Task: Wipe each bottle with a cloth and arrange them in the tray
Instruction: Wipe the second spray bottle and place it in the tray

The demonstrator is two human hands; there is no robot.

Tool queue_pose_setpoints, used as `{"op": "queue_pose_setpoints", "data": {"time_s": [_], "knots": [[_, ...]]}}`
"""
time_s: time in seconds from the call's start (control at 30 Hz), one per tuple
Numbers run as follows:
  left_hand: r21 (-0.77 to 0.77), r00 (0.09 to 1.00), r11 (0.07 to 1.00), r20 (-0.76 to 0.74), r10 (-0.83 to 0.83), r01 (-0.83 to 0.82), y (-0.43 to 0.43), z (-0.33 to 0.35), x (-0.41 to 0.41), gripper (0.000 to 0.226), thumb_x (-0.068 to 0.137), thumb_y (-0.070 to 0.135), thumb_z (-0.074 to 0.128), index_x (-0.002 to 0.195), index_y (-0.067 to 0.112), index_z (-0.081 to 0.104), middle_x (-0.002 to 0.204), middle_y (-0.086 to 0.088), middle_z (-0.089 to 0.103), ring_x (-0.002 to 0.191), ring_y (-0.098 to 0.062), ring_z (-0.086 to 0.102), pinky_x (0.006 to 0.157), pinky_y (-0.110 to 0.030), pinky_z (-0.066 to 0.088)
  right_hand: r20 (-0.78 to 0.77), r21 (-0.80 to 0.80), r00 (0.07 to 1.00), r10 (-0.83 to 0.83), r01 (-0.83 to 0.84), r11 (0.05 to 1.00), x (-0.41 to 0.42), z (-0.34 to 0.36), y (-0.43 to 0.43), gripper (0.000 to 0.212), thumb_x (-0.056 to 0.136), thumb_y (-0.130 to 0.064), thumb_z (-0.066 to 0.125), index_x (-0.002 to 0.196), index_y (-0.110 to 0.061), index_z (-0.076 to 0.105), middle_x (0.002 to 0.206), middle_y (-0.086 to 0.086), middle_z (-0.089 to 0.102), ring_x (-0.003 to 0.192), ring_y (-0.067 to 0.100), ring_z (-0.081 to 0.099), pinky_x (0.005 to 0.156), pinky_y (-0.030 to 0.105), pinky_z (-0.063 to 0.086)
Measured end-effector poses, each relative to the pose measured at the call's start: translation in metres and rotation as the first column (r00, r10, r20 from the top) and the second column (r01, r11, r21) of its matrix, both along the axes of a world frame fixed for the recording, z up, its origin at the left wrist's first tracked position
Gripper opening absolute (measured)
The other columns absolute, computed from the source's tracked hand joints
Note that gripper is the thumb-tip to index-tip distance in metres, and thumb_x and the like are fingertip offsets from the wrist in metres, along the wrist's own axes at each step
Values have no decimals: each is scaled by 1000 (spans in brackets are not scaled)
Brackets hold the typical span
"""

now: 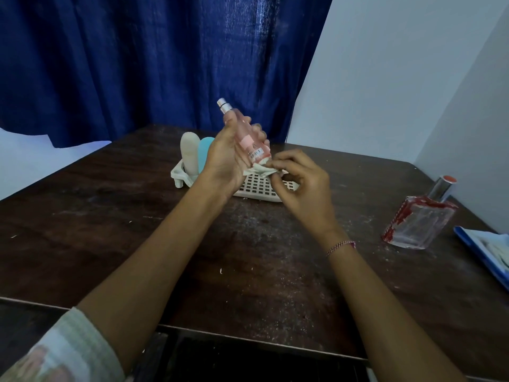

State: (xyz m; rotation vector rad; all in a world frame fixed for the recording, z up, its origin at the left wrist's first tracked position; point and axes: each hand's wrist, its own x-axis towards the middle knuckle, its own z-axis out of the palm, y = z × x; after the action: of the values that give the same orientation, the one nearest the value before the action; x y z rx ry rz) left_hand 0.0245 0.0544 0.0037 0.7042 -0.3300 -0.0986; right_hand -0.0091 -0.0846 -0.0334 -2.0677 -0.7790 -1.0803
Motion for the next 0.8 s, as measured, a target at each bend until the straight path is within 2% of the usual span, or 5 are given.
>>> {"op": "queue_pose_setpoints", "data": {"time_s": [0.1,0.23,0.47,0.67,0.8], "knots": [[237,979,962,180,96,-138,-4,-5,2,22,101,32,32,102,13,43,78,-3,53,68,-11,56,69,-26,53,-271,-195,962,-42,-12,981,5,0,-10,21,83,-6,66,104,-6,70,97,2,63,89,10,56,78,30,53],[431,928,858,349,127,-280,-6,-13,7,15,102,31,32,101,21,44,78,1,55,72,-11,57,77,-32,50,-593,-396,799,-96,-185,899,6,-2,-17,24,82,-16,70,104,-6,70,94,7,65,84,20,60,77,41,50],[590,866,705,496,69,-394,-10,-21,6,33,92,45,35,111,19,39,84,2,57,80,-12,60,84,-37,50,-823,-271,566,-49,-315,910,-1,1,-18,27,78,-31,74,102,-19,71,88,-6,70,76,4,61,68,19,47],[635,848,645,530,36,-424,-14,-27,5,25,102,35,29,116,16,38,90,2,55,80,-4,59,70,-21,49,-479,135,878,13,59,989,1,9,-21,19,74,-29,78,79,-16,66,72,4,65,63,5,52,57,14,43],[652,854,625,518,47,-430,-20,-31,2,27,101,34,30,121,16,35,95,8,52,85,3,58,74,-17,49,-301,94,953,-43,74,993,4,-1,-6,30,72,-14,79,89,-9,55,81,2,58,66,8,51,60,13,44]]}}
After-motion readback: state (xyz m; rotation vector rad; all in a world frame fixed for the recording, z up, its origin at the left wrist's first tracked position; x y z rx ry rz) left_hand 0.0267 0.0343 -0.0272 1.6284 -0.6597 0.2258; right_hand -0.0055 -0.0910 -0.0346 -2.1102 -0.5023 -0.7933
